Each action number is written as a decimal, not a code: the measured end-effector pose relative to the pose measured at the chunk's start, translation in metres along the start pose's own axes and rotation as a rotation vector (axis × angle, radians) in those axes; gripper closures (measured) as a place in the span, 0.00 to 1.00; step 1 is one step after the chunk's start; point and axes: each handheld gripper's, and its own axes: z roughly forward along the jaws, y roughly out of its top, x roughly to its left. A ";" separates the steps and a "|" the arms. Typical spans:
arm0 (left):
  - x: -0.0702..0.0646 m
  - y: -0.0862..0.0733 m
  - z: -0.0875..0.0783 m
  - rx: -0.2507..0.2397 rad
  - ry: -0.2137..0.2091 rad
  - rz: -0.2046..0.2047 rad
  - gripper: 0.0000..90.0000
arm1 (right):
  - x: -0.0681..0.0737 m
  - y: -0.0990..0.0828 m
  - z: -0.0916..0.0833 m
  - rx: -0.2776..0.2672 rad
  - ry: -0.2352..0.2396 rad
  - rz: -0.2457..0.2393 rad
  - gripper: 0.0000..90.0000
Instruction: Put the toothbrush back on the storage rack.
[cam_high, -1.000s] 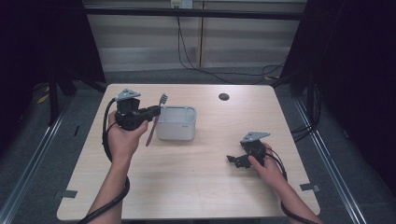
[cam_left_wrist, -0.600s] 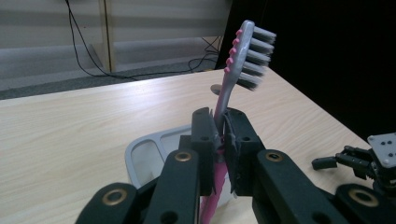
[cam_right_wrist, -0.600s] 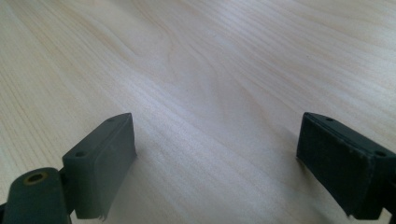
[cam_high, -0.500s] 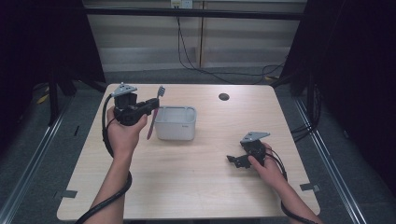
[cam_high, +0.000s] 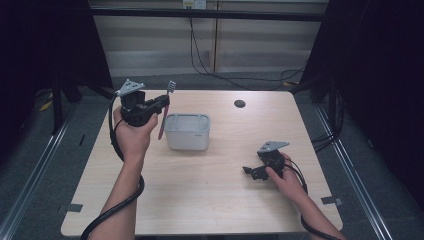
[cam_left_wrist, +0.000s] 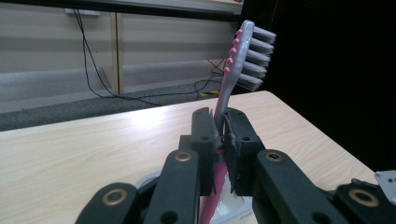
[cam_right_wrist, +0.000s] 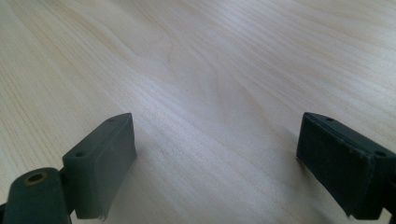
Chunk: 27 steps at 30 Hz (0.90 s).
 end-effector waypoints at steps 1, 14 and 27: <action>0.000 0.000 0.000 0.000 0.000 0.000 0.92 | 0.000 0.000 0.000 0.000 0.000 0.000 0.12; 0.002 0.011 0.004 -0.036 0.004 -0.021 0.92 | 0.000 0.000 0.000 0.000 0.000 -0.004 0.12; 0.004 0.021 0.006 -0.077 0.011 -0.029 0.92 | 0.000 0.000 0.000 -0.001 0.001 -0.005 0.12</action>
